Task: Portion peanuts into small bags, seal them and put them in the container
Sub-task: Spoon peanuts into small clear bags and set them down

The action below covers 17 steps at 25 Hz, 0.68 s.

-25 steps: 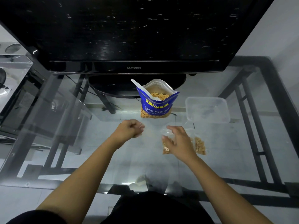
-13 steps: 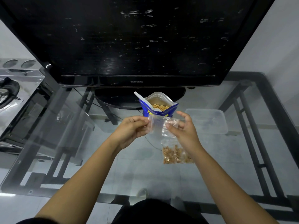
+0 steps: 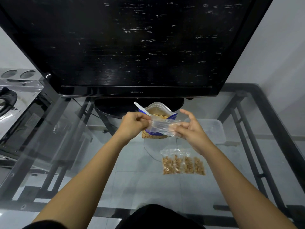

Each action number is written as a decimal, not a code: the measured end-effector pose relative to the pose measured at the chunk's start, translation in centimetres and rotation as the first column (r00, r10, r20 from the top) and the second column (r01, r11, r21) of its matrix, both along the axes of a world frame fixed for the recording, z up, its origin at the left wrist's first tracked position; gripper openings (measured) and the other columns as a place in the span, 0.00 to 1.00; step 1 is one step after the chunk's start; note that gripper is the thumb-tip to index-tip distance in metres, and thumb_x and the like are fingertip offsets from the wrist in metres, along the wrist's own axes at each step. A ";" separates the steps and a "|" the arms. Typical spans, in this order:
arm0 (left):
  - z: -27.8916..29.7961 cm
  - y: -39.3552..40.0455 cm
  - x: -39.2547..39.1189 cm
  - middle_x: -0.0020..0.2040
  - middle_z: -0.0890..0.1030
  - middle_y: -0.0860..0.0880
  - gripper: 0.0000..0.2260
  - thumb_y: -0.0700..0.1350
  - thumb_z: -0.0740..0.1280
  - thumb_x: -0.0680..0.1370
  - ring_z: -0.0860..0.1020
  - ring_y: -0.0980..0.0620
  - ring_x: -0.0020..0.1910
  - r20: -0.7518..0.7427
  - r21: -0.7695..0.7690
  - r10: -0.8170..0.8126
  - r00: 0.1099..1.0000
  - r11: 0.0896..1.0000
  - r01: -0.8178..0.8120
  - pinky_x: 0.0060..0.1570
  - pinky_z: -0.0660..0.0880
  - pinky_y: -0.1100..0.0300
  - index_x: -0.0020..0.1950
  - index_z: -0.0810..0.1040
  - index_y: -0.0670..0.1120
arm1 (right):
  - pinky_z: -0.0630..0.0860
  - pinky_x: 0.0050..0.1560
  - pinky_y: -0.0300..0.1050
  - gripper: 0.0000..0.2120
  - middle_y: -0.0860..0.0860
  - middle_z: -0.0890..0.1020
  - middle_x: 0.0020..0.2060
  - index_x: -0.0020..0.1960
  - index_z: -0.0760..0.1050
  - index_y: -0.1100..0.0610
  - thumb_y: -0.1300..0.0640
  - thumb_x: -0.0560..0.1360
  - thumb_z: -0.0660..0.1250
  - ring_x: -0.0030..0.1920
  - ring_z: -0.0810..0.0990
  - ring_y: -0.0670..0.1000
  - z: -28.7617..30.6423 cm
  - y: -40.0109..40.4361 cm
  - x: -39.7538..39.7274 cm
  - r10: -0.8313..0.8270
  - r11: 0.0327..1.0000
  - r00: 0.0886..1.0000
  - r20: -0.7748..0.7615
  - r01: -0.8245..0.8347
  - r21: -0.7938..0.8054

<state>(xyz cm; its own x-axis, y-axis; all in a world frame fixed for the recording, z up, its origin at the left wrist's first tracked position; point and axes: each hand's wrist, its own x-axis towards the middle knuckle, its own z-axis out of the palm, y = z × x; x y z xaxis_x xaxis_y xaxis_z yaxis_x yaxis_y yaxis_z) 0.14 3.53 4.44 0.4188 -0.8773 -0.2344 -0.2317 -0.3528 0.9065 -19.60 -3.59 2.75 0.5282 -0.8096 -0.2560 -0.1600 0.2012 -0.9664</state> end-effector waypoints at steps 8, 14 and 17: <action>0.7 -0.8 -0.2 0.37 0.83 0.45 0.06 0.36 0.67 0.72 0.80 0.54 0.37 0.138 -0.047 0.009 0.990 0.999 -0.003 0.37 0.73 0.67 0.44 0.81 0.45 | 0.64 0.64 0.38 0.23 0.50 0.70 0.66 0.69 0.64 0.54 0.56 0.76 0.65 0.65 0.66 0.44 1.3 -0.1 1.4 -0.189 0.760 0.947 -0.259 -0.026 -0.650; 0.8 -1.5 -0.2 0.33 0.81 0.48 0.07 0.34 0.66 0.71 0.78 0.57 0.32 -0.072 -0.029 -0.048 0.996 0.998 0.046 0.33 0.72 0.69 0.42 0.81 0.45 | 0.55 0.74 0.49 0.38 0.46 0.72 0.65 0.69 0.65 0.50 0.39 0.64 0.73 0.67 0.67 0.46 0.7 -0.2 3.8 -0.039 0.591 0.874 -0.484 -0.371 -0.717; 0.6 -1.7 0.0 0.31 0.81 0.51 0.05 0.37 0.68 0.72 0.79 0.56 0.34 -0.077 -0.042 -0.078 0.994 0.996 0.075 0.36 0.72 0.65 0.45 0.80 0.45 | 0.65 0.68 0.55 0.29 0.44 0.78 0.53 0.62 0.72 0.51 0.42 0.64 0.73 0.53 0.71 0.39 0.1 -0.7 3.9 -0.051 0.602 0.926 -0.373 -0.270 -0.752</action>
